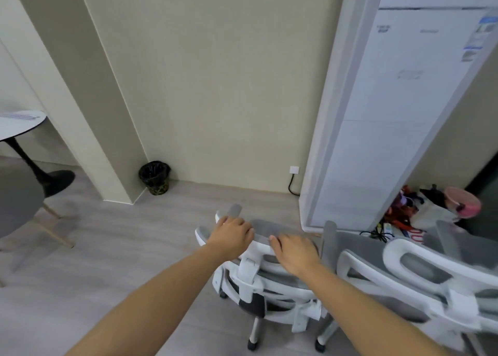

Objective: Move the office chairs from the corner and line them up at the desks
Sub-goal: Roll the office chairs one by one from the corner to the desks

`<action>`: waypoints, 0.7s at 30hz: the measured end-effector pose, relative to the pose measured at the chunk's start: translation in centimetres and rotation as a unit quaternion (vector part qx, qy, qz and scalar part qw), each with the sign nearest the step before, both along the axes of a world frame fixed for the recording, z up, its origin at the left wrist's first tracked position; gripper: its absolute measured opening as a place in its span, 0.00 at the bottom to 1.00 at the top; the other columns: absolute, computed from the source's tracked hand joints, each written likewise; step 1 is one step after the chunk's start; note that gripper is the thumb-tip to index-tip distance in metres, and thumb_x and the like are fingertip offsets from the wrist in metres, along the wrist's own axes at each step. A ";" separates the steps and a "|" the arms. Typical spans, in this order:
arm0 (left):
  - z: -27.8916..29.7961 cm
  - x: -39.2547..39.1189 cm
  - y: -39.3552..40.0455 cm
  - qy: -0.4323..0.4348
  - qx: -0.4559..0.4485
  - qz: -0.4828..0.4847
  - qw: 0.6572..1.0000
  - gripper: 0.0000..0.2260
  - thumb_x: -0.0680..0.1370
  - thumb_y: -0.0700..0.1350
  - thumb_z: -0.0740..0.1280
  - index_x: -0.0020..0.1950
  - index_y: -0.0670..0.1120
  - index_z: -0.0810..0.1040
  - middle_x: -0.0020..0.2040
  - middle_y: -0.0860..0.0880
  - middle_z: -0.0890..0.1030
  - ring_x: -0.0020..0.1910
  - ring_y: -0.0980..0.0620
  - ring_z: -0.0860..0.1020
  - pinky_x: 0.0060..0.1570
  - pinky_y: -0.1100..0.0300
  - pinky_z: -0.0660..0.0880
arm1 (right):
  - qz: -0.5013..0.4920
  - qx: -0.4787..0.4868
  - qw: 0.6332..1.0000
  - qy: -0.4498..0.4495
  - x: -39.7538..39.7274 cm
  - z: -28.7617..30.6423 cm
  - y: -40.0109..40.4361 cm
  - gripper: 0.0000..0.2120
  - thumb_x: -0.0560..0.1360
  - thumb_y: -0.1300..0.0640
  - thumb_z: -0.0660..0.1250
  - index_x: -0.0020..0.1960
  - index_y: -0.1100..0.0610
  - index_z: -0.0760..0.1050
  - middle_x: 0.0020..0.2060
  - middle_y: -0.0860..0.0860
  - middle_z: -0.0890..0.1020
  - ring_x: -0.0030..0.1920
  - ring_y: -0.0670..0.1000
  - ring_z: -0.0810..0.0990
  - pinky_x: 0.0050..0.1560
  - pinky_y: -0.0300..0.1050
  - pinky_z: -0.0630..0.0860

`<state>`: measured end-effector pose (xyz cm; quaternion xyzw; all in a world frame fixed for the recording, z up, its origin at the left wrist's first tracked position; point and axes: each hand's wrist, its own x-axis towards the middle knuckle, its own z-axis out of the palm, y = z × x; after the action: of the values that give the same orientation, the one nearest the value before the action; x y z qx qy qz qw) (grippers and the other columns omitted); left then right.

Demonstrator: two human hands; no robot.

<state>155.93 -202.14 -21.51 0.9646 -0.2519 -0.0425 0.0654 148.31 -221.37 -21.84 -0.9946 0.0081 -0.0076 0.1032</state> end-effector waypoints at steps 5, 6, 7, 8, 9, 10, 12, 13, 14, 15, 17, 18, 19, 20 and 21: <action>-1.0 2.1 -0.1 0.009 0.024 -0.010 1.000 0.21 0.78 0.54 0.48 0.53 0.52 0.80 0.52 0.49 0.79 0.54 0.47 0.75 0.61 0.52 0.62 | -0.012 -0.026 0.996 -0.087 0.2 -1.9 -0.6 0.22 0.81 0.42 0.53 0.39 0.54 0.76 0.36 0.51 0.81 0.37 0.55 0.80 0.37 0.46 0.68; -1.0 2.0 0.1 0.004 0.020 -0.009 1.000 0.21 0.78 0.54 0.48 0.52 0.51 0.81 0.51 0.50 0.80 0.54 0.48 0.74 0.60 0.52 0.61 | -0.007 -0.037 0.994 -0.098 0.2 -2.1 -0.4 0.22 0.80 0.42 0.54 0.37 0.54 0.75 0.33 0.51 0.80 0.33 0.54 0.79 0.33 0.45 0.66; -1.2 1.7 0.5 -0.005 0.013 -0.007 1.000 0.22 0.77 0.54 0.48 0.53 0.51 0.81 0.51 0.50 0.80 0.53 0.48 0.74 0.60 0.53 0.61 | -0.007 -0.046 0.993 -0.109 0.1 -2.1 -0.2 0.21 0.78 0.43 0.55 0.34 0.53 0.74 0.29 0.50 0.78 0.29 0.53 0.77 0.30 0.43 0.63; -1.4 1.3 0.8 -0.014 0.006 -0.005 1.000 0.23 0.76 0.54 0.47 0.53 0.51 0.81 0.51 0.50 0.80 0.53 0.48 0.74 0.60 0.53 0.60 | -0.009 -0.052 0.992 -0.118 0.1 -2.2 0.1 0.21 0.77 0.43 0.55 0.32 0.53 0.73 0.27 0.49 0.77 0.26 0.52 0.76 0.28 0.41 0.61; -1.5 0.8 1.2 -0.024 -0.002 -0.004 1.000 0.25 0.76 0.55 0.46 0.52 0.51 0.81 0.50 0.50 0.80 0.52 0.48 0.74 0.59 0.54 0.60 | -0.009 -0.057 0.990 -0.130 0.0 -2.3 0.3 0.21 0.76 0.43 0.55 0.31 0.53 0.73 0.26 0.49 0.76 0.25 0.52 0.75 0.28 0.41 0.60; -1.6 0.3 1.5 -0.034 -0.010 -0.004 0.999 0.26 0.75 0.55 0.44 0.52 0.51 0.82 0.50 0.51 0.81 0.52 0.48 0.74 0.59 0.54 0.60 | -0.006 -0.059 0.989 -0.132 -0.1 -2.4 0.6 0.21 0.76 0.43 0.55 0.31 0.53 0.73 0.27 0.49 0.77 0.25 0.52 0.75 0.27 0.41 0.60; -1.8 -0.6 2.3 -0.044 -0.027 0.006 0.999 0.29 0.74 0.56 0.42 0.50 0.52 0.82 0.49 0.51 0.81 0.52 0.49 0.74 0.60 0.55 0.62 | 0.008 -0.055 0.990 -0.127 -0.5 -2.5 1.1 0.22 0.76 0.42 0.53 0.33 0.53 0.74 0.29 0.49 0.78 0.27 0.53 0.77 0.28 0.42 0.62; -1.8 -1.2 2.7 -0.044 -0.033 0.015 0.998 0.28 0.74 0.56 0.43 0.50 0.52 0.83 0.49 0.52 0.82 0.52 0.50 0.74 0.61 0.55 0.63 | 0.017 -0.054 0.991 -0.124 -0.7 -2.6 1.3 0.23 0.77 0.42 0.51 0.34 0.53 0.75 0.31 0.49 0.78 0.28 0.54 0.78 0.29 0.43 0.63; -1.8 -1.7 3.1 -0.043 -0.037 0.024 0.998 0.28 0.74 0.56 0.43 0.49 0.52 0.83 0.49 0.52 0.82 0.52 0.50 0.74 0.62 0.55 0.64 | 0.026 -0.055 0.991 -0.120 -1.0 -2.6 1.6 0.23 0.77 0.41 0.49 0.35 0.53 0.75 0.32 0.49 0.79 0.30 0.53 0.78 0.29 0.43 0.64; -2.0 -2.4 3.5 -0.047 -0.039 0.032 0.998 0.27 0.74 0.55 0.44 0.49 0.52 0.83 0.49 0.52 0.82 0.52 0.50 0.74 0.62 0.55 0.64 | 0.038 -0.054 0.991 -0.121 -1.4 -2.7 1.8 0.24 0.77 0.41 0.48 0.36 0.53 0.75 0.33 0.48 0.79 0.30 0.53 0.79 0.30 0.43 0.64; -1.9 -4.0 4.3 -0.053 -0.037 0.048 0.997 0.26 0.75 0.54 0.46 0.49 0.53 0.84 0.48 0.51 0.81 0.51 0.49 0.73 0.60 0.55 0.66 | 0.063 -0.036 0.990 -0.125 -2.2 -2.9 2.4 0.23 0.77 0.41 0.51 0.35 0.53 0.75 0.32 0.49 0.78 0.29 0.53 0.78 0.29 0.42 0.62; -1.8 -4.8 4.8 -0.055 -0.036 0.058 0.996 0.24 0.76 0.54 0.47 0.49 0.53 0.84 0.47 0.51 0.80 0.50 0.49 0.72 0.59 0.54 0.66 | 0.075 -0.029 0.988 -0.129 -2.6 -3.0 2.7 0.22 0.77 0.42 0.53 0.34 0.53 0.75 0.30 0.49 0.78 0.27 0.53 0.77 0.28 0.42 0.61; -1.8 -5.6 5.3 -0.056 -0.036 0.070 0.995 0.23 0.77 0.53 0.48 0.49 0.53 0.84 0.47 0.51 0.80 0.50 0.49 0.71 0.57 0.54 0.67 | 0.086 -0.024 0.986 -0.139 -2.9 -3.1 3.1 0.21 0.76 0.43 0.55 0.33 0.54 0.75 0.29 0.49 0.77 0.26 0.54 0.76 0.27 0.42 0.60; -1.8 -6.4 5.8 -0.060 -0.036 0.082 0.994 0.23 0.77 0.53 0.48 0.48 0.53 0.84 0.46 0.51 0.80 0.49 0.49 0.71 0.56 0.53 0.67 | 0.096 -0.019 0.984 -0.149 -3.3 -3.2 3.4 0.20 0.76 0.43 0.56 0.33 0.54 0.74 0.29 0.49 0.77 0.25 0.54 0.76 0.27 0.41 0.60; -1.7 -7.3 6.3 -0.069 -0.039 0.093 0.993 0.24 0.76 0.54 0.47 0.48 0.53 0.84 0.46 0.51 0.80 0.49 0.48 0.72 0.56 0.52 0.68 | 0.108 -0.015 0.982 -0.153 -3.7 -3.3 3.8 0.20 0.76 0.43 0.57 0.32 0.54 0.74 0.28 0.50 0.77 0.25 0.54 0.76 0.27 0.41 0.60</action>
<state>148.62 -195.83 -23.23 0.9811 -0.1668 0.0404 0.0893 144.65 -217.55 -25.12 -0.9782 -0.1158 -0.1481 0.0886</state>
